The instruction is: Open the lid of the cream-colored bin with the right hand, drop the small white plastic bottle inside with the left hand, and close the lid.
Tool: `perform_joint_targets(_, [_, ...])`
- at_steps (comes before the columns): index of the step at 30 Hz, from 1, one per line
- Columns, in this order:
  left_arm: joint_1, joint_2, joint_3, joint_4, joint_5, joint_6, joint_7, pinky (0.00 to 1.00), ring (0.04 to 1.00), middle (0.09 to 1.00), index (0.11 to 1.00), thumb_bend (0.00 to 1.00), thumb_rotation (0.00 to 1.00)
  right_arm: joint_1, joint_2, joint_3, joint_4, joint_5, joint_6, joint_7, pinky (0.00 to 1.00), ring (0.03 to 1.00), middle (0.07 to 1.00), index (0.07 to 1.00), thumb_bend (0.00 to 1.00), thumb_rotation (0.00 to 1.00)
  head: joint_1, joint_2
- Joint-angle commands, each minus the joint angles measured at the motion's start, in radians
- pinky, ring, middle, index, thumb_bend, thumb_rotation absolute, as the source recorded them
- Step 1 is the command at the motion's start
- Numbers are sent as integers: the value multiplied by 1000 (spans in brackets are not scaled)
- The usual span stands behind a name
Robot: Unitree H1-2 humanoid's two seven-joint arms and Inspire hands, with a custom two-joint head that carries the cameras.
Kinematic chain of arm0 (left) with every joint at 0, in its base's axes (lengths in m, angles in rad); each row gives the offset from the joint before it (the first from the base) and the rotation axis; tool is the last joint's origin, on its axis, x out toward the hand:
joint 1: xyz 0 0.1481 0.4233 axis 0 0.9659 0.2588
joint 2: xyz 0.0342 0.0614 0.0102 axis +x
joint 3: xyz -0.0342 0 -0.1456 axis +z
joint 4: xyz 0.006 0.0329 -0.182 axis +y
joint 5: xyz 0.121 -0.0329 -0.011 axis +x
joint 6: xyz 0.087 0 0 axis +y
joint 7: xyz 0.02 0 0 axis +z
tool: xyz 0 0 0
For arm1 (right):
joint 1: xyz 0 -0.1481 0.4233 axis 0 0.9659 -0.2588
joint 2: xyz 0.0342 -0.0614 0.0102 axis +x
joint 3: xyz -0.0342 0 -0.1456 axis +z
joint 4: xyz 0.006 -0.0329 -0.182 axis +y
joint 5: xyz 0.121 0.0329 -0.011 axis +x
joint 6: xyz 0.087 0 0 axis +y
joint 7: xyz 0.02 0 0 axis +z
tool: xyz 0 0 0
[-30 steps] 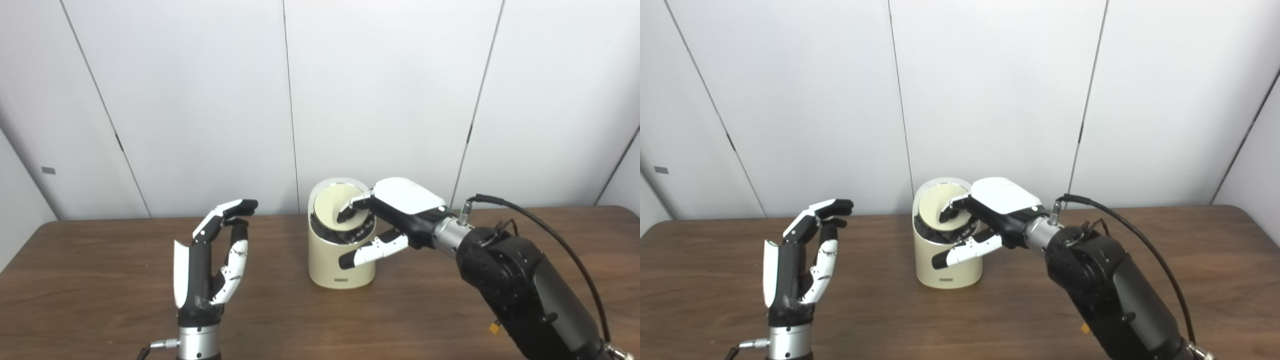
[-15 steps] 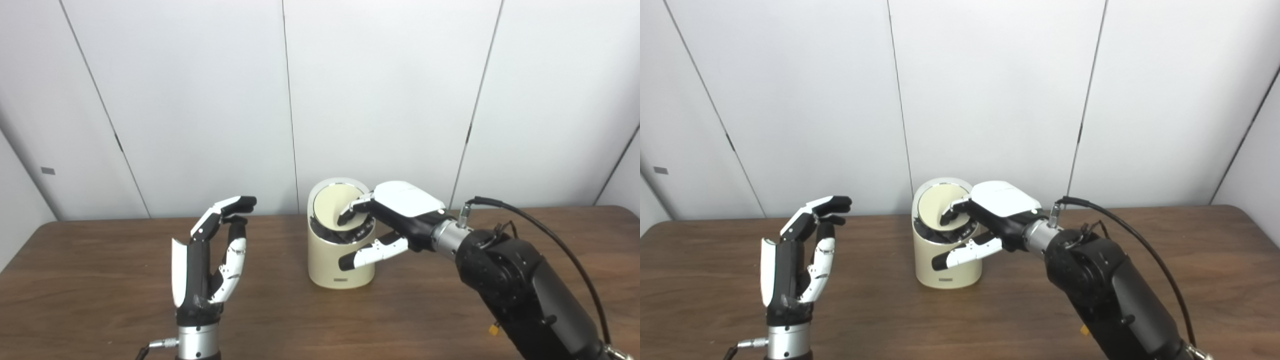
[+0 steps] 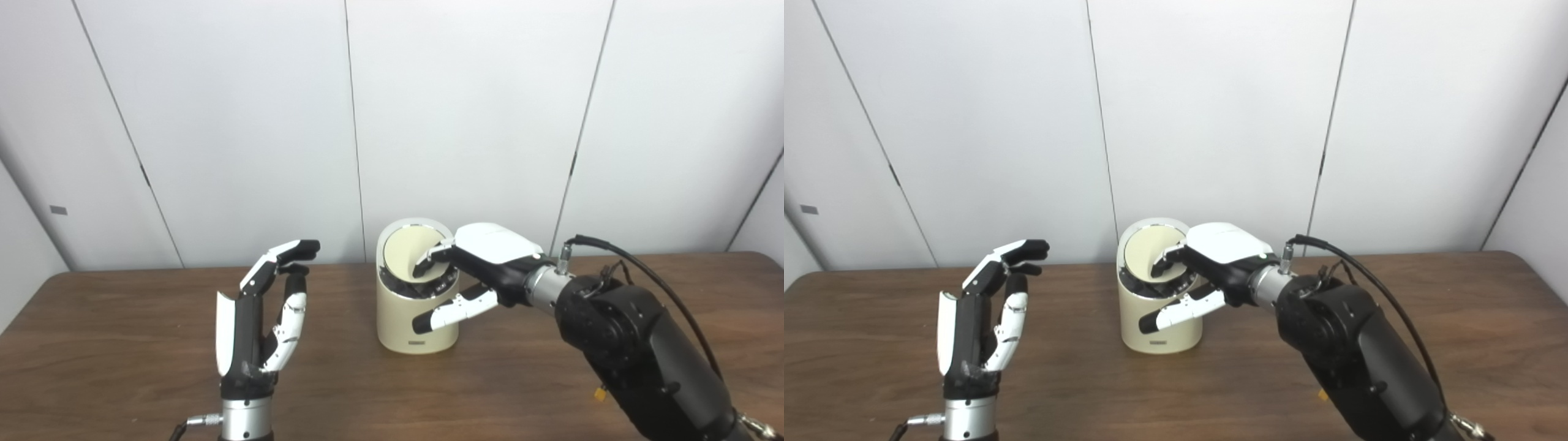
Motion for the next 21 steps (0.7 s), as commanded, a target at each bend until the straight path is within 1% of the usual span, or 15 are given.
perform_joint_targets(1, [-23, -4, 6, -39, -2, -17, -6, 584, 675, 697, 690, 256, 773, -8, -21, 13, 1, -5, 18, 45, 905, 893, 794, 756, 1000, 941, -1, 1])
perform_joint_targets(5, [-24, -3, 6, -35, 11, -17, -1, 582, 669, 692, 686, 256, 758, -3, -22, 11, 0, 1, 18, 43, 908, 894, 794, 758, 1000, 941, -1, -1])
perform_joint_targets(9, [-24, -2, 4, -31, 4, -17, 0, 579, 667, 692, 685, 260, 763, 7, -16, -7, -9, 27, 9, 18, 915, 894, 793, 761, 1000, 932, -3, -4])
perform_joint_targets(11, [-27, -1, 2, -26, 5, -17, 6, 574, 664, 689, 683, 253, 754, 15, -10, -27, -20, 50, -3, -12, 923, 891, 792, 769, 1000, 942, -5, -7])
perform_joint_targets(14, [-29, 0, 3, -20, 17, -17, 14, 573, 663, 688, 681, 249, 749, 27, -3, -54, -34, 82, -28, -64, 908, 880, 792, 778, 1000, 937, -6, -11])
perform_joint_targets(16, [-29, 1, 3, -19, 7, -17, 11, 573, 665, 689, 682, 255, 750, 31, -3, -63, -43, 91, -38, -86, 924, 885, 807, 797, 1000, 928, -6, -13])
perform_joint_targets(19, [-31, 4, 1, -19, -1, -18, 12, 572, 664, 688, 680, 253, 722, 35, -1, -73, -53, 95, -45, -108, 984, 904, 844, 830, 1000, 897, -4, -13])
perform_joint_targets(21, [-33, 7, 2, -18, 6, -18, 16, 578, 671, 693, 684, 258, 746, 40, 2, -79, -57, 96, -48, -120, 997, 915, 864, 846, 988, 872, -4, -13])
